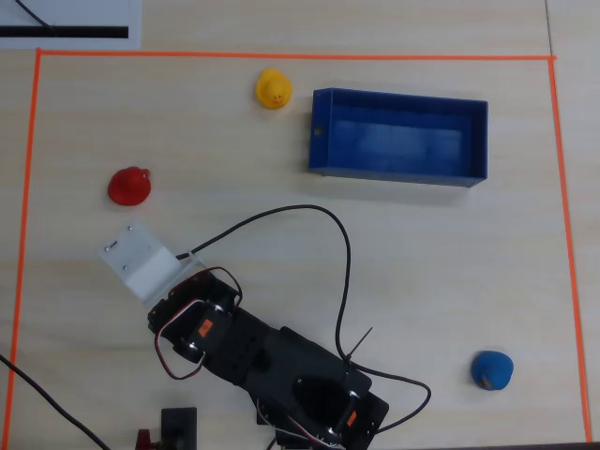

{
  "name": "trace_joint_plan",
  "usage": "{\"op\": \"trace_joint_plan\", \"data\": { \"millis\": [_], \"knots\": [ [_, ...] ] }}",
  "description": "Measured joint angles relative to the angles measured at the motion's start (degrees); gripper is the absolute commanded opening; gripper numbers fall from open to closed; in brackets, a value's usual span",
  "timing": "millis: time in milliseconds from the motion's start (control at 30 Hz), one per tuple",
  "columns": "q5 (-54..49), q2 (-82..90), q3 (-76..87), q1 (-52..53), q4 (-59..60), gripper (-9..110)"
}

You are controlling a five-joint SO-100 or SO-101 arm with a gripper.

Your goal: Grasp green duck and put it into box.

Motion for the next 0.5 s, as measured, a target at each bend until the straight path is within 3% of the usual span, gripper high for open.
{"op": "trace_joint_plan", "data": {
  "millis": [267, 500],
  "knots": [
    [5.8, -8.61, 0.35, -1.14, -0.18, 33],
    [7.65, -15.73, 0.44, 1.14, -4.13, 31]
  ]
}}
